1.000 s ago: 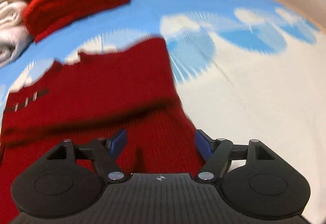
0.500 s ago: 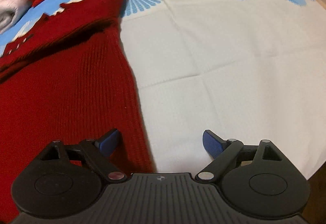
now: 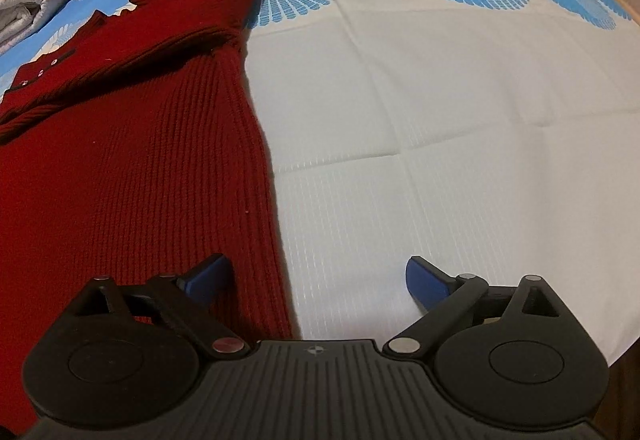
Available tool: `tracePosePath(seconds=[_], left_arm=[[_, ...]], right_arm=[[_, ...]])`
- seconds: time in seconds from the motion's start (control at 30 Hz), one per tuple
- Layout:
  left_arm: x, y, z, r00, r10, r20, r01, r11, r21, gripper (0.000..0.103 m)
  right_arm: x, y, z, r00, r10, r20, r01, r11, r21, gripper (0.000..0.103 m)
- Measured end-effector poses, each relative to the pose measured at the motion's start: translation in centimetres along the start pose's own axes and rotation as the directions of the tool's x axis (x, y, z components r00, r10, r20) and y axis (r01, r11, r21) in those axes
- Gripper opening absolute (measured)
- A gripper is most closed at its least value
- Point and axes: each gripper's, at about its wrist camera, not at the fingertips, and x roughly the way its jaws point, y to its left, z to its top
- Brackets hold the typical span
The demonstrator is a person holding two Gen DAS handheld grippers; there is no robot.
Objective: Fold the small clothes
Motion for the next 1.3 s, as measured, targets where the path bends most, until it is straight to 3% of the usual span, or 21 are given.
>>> tracePosePath(seconds=[0.93, 1.3], left_arm=[[1.2, -0.5, -0.5, 1.0, 0.014, -0.027, -0.012, 0.998, 0.06, 0.103], [1.6, -0.5, -3.4, 0.998, 0.034, -0.051, -0.027, 0.99, 0.137, 0.103]], right_arm=[[0.2, 0.1, 0.1, 1.0, 0.0, 0.005, 0.0, 1.0, -0.008, 0.099], [-0.4, 0.0, -0.8, 0.999, 0.023, 0.026, -0.022, 0.999, -0.041, 0.099]])
